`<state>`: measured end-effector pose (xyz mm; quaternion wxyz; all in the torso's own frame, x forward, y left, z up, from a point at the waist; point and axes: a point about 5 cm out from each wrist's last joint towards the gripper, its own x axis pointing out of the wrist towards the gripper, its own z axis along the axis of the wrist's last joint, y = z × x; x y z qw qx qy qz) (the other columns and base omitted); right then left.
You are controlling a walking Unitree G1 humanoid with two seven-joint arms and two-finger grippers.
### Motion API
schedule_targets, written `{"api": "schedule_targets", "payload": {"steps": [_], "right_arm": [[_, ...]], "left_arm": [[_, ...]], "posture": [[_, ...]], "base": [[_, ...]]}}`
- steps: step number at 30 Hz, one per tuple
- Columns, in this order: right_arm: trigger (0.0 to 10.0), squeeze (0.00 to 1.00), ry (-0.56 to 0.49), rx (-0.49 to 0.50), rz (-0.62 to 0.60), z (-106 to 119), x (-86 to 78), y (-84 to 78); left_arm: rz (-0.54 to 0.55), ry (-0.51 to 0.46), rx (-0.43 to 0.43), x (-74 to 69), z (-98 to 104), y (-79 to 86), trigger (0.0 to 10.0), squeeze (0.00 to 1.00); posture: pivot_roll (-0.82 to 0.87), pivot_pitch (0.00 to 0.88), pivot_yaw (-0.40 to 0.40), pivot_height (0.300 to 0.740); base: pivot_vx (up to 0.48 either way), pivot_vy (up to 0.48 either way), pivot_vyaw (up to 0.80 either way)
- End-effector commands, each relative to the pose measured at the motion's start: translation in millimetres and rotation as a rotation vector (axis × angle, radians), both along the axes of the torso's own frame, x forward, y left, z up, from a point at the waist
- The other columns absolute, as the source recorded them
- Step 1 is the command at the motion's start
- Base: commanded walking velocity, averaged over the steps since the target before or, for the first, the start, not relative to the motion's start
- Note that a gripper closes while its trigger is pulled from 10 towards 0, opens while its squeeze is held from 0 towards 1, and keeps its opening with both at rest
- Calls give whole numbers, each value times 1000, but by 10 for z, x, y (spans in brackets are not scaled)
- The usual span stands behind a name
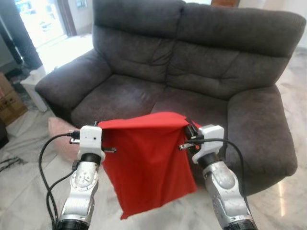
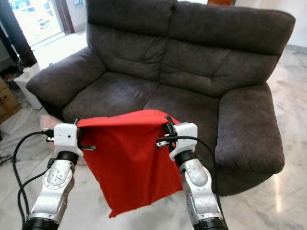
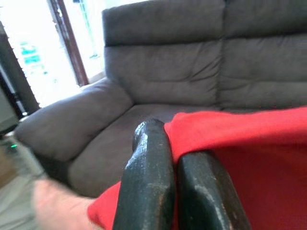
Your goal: Move the pillow to the sofa from floor
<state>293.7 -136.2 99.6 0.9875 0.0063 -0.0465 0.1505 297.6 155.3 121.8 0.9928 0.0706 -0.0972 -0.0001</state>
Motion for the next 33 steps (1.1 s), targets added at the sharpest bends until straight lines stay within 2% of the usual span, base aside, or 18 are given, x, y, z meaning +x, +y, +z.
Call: {"api": "schedule_targets", "payload": {"steps": [1, 30, 33], "right_arm": [[10000, 0, -97, 35, -5, 234, 73, 54], [10000, 0, -98, 39, -5, 248, 89, 75], [10000, 0, -105, 39, -5, 256, 91, 79]], "left_arm": [[30, -91, -3, 14, 185, 98, 10000, 0], [37, -99, -7, 7, 190, 107, 10000, 0], [47, -102, -5, 10, 195, 121, 10000, 0]], "posture": [[16, 0, 7, 740], [17, 0, 5, 740], [17, 0, 5, 740]], "base": [[274, 0, -800], [273, 0, -800], [0, 0, 0]]}}
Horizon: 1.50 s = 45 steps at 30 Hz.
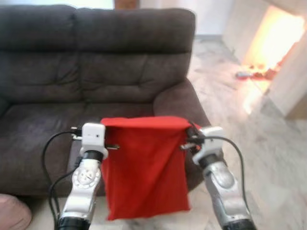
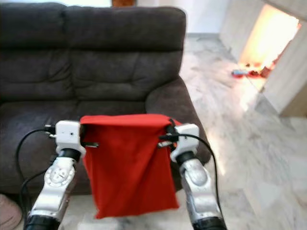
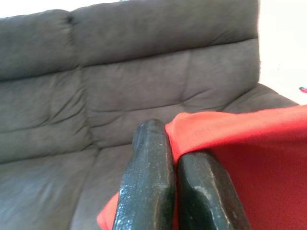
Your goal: Move the pillow to the sofa from floor
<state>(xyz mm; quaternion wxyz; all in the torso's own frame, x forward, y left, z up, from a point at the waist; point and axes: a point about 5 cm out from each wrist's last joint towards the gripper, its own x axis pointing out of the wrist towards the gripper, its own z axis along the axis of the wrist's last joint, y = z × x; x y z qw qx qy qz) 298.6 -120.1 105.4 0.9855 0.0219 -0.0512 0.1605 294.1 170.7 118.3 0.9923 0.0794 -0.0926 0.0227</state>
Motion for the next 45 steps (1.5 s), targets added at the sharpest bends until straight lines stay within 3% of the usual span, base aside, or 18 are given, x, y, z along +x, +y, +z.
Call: {"api": "schedule_targets", "payload": {"steps": [1, 9, 15, 23, 26, 31, 45], "right_arm": [[10000, 0, -102, 9, -28, 205, 43, -80], [10000, 0, -123, 13, -27, 253, 44, -73], [10000, 0, -167, 18, -25, 371, 67, -79], [10000, 0, -307, 54, -40, 795, 105, -48], [10000, 0, -392, 76, -43, 1068, 123, -39], [10000, 0, -452, 98, -37, 1268, 105, -9], [10000, 0, -494, 105, -15, 1431, 66, 42]], "left_arm": [[-1, -109, -16, 47, 233, -31, 10000, 0], [-5, -124, -12, 36, 291, -19, 10000, 0], [-8, -200, 11, -4, 536, -7, 10000, 0], [-14, -320, 47, -48, 932, -2, 10000, 0], [-3, -400, 63, -58, 1216, -4, 10000, 0], [-17, -454, 97, -86, 1408, -54, 10000, 0], [-9, -474, 129, -130, 1535, -100, 10000, 0]], "posture": [[19, 0, 4, 740], [17, 0, 4, 740], [20, 2, 5, 740], [21, 6, 7, 740], [19, 6, 8, 740], [23, 8, 6, 740], [21, 4, 2, 740]], "base": [[0, 0, 0], [0, 0, 0], [0, 0, 0], [0, 0, 0], [0, 0, 0], [0, 0, 0], [0, 0, 0]]}}
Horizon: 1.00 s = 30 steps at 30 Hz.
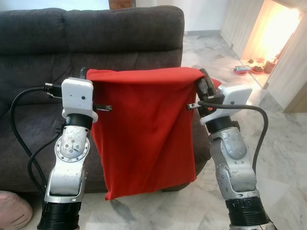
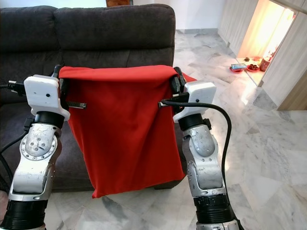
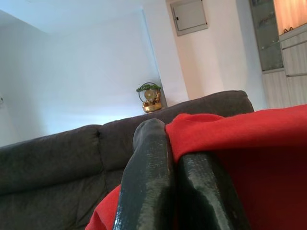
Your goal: Move the pillow to the sofa from floor
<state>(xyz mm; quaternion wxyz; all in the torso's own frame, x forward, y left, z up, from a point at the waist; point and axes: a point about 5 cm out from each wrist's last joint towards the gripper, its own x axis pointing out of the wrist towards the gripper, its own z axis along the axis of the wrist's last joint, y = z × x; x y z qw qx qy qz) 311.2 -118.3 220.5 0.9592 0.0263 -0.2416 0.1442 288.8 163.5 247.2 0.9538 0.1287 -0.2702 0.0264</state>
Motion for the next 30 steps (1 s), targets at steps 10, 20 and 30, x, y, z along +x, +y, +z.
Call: {"api": "schedule_targets", "payload": {"steps": [10, 20, 30], "right_arm": [[10000, 0, -120, 27, 24, 310, -61, 31], [10000, 0, -214, 38, 54, 587, -114, 93], [10000, 0, -208, 41, 71, 604, -122, 116]], "left_arm": [[8, -126, 14, -73, 293, -26, 10000, 0], [9, -153, 10, -85, 373, -25, 10000, 0], [13, -169, 6, -97, 416, -24, 10000, 0]], "posture": [[21, 0, 2, 740], [20, 0, 2, 740], [22, 0, -2, 740]], "base": [[184, 0, 0], [283, 0, 0], [302, 0, 0]]}}
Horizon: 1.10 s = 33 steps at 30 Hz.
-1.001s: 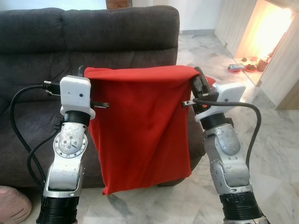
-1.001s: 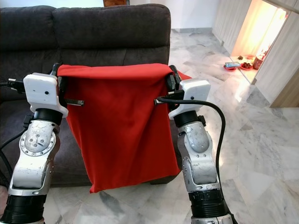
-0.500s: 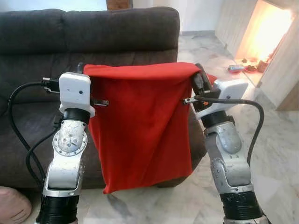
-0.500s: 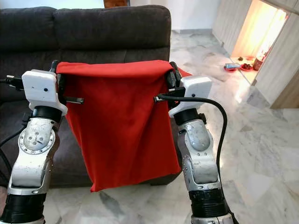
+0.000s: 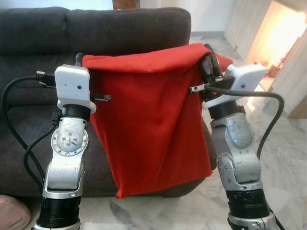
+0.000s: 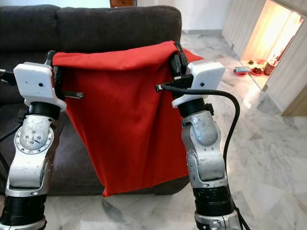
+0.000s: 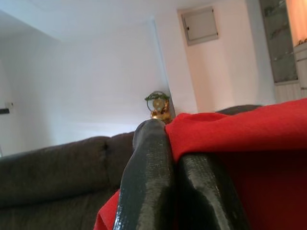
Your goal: Move the pillow to the sofa from floor
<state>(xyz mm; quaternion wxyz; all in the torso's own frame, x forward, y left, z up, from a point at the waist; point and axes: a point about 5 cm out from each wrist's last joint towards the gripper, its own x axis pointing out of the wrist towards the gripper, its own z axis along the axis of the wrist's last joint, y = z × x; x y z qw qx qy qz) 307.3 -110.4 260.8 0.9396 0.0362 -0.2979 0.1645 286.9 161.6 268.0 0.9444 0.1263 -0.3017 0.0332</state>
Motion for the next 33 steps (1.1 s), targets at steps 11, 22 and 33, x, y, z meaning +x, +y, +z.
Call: {"api": "schedule_targets", "payload": {"steps": [11, 22, 33], "right_arm": [[10000, 0, -86, 12, 33, 208, -84, 41], [10000, 0, -77, -28, 33, 168, -87, 69], [10000, 0, -44, -20, 49, 119, -78, 82]], "left_arm": [[12, -108, 1, -84, 235, 1, 10000, 0], [10, -102, 0, -77, 228, 2, 10000, 0], [9, -93, -1, -77, 214, -4, 10000, 0]], "posture": [[22, 2, -4, 740], [22, 5, -4, 740], [22, 8, -6, 740]], "base": [[303, 0, 0], [303, 0, 53], [305, 0, 253]]}}
